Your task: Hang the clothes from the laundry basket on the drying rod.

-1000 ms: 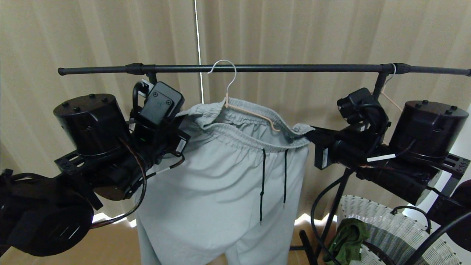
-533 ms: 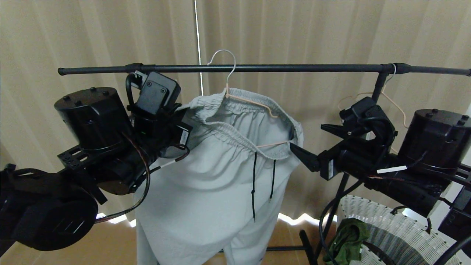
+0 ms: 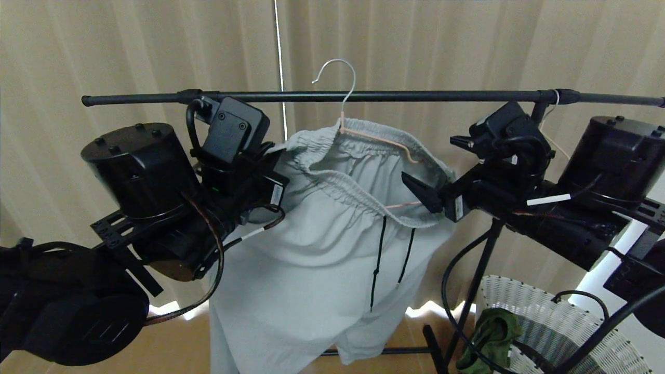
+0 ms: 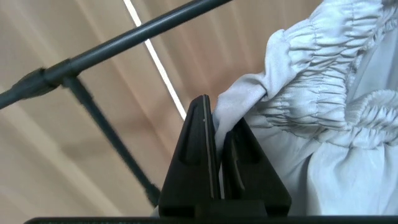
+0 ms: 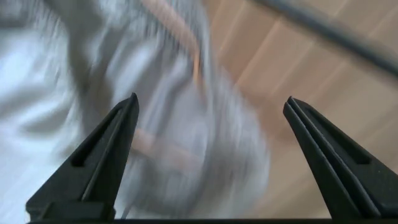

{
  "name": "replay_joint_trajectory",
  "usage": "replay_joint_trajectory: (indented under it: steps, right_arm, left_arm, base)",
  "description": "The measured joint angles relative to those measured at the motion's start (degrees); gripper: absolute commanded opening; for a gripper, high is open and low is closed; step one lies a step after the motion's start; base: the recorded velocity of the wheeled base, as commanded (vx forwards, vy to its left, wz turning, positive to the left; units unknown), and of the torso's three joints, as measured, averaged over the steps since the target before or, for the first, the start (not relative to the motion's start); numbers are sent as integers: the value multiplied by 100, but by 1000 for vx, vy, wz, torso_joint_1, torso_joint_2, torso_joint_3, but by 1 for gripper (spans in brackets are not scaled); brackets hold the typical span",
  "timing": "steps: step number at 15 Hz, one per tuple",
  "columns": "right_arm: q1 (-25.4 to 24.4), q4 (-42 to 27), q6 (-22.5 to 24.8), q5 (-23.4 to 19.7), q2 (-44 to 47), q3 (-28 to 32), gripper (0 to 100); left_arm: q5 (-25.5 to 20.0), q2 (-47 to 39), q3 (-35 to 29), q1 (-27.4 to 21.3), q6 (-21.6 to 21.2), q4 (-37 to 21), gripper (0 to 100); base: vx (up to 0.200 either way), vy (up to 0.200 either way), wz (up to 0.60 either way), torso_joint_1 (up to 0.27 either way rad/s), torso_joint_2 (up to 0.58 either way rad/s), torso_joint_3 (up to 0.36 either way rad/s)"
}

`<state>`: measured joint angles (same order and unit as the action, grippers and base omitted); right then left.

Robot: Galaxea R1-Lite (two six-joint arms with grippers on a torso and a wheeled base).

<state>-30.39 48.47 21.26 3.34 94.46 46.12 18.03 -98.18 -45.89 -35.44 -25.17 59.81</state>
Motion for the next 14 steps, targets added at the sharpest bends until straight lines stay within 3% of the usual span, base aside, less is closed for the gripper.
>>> replay_joint_trajectory:
  steps: [3, 6, 11, 12, 14]
  right_arm:
    - [226, -2, 572, 2, 197, 418, 100]
    - [374, -5, 618, -1, 368, 625, 100]
    - [411, -6, 624, -9, 523, 678, 100]
    - [410, -9, 624, -11, 529, 678, 0]
    - [407, -6, 624, -20, 536, 650, 0]
  left_arm:
    - [-5, -2, 61, -265, -112, 10, 0]
    - [-22, -5, 134, -414, -213, 126, 0]
    - [-473, -2, 319, -456, -517, 460, 0]
    - [-512, -2, 347, -456, -521, 471, 0]
    - [-642, 0, 374, -458, -529, 486, 0]
  base:
    - [0, 0, 0, 0, 0, 0]
    - [0, 0, 0, 0, 0, 0]
    - [0, 0, 0, 0, 0, 0]
    - [0, 0, 0, 0, 0, 0]
    - [0, 0, 0, 0, 0, 0]
